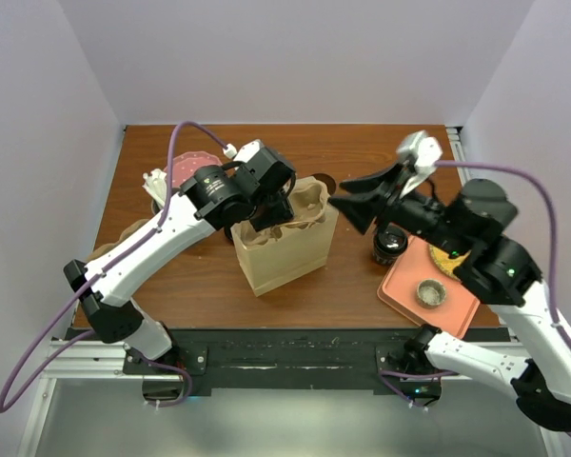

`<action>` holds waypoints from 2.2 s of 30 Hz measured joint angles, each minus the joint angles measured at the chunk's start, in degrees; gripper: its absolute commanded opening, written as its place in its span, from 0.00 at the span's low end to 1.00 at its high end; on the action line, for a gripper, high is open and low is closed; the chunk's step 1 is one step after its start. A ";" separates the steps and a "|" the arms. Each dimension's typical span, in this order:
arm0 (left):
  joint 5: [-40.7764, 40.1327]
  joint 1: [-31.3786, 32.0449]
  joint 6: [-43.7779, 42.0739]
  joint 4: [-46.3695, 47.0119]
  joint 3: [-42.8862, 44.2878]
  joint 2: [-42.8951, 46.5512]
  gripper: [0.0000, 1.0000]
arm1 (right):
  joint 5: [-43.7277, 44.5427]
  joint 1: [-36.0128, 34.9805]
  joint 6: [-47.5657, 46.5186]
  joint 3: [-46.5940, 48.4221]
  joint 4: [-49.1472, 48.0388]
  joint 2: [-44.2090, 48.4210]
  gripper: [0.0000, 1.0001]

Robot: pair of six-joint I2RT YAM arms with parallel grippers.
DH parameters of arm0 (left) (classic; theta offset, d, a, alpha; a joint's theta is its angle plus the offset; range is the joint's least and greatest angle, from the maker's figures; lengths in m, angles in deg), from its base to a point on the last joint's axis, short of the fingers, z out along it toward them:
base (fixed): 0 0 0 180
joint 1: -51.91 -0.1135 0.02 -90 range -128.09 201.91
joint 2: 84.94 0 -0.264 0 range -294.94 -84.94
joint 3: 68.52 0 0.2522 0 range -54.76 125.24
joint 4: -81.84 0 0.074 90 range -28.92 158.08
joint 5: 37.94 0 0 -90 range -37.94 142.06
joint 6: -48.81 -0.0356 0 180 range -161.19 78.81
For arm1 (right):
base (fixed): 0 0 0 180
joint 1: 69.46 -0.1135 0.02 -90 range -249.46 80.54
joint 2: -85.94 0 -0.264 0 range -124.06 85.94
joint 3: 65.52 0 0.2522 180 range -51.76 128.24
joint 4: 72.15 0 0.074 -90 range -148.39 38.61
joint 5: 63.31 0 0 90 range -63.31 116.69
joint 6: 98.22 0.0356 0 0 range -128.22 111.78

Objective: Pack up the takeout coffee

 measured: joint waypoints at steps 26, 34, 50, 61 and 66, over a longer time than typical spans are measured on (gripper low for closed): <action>-0.52 0.24 -9.79 -1.18 -0.70 0.59 0.19 | 14.64 6.49 11.39 19.19 28.81 -27.85 0.31; -1.38 0.37 -10.05 -1.75 -0.70 1.01 0.19 | 13.25 6.47 11.37 14.73 28.39 -28.13 0.31; -4.81 0.48 -7.45 -2.34 -0.79 1.11 0.18 | 12.68 6.47 15.91 6.82 25.35 -25.38 0.00; -6.73 0.48 -4.98 -4.07 -0.76 0.52 0.17 | 11.47 6.38 24.11 -0.72 20.24 -16.02 0.00; -7.56 0.48 -4.39 -4.17 -0.57 -1.18 0.17 | 11.15 6.38 26.51 -2.29 19.37 -15.56 0.04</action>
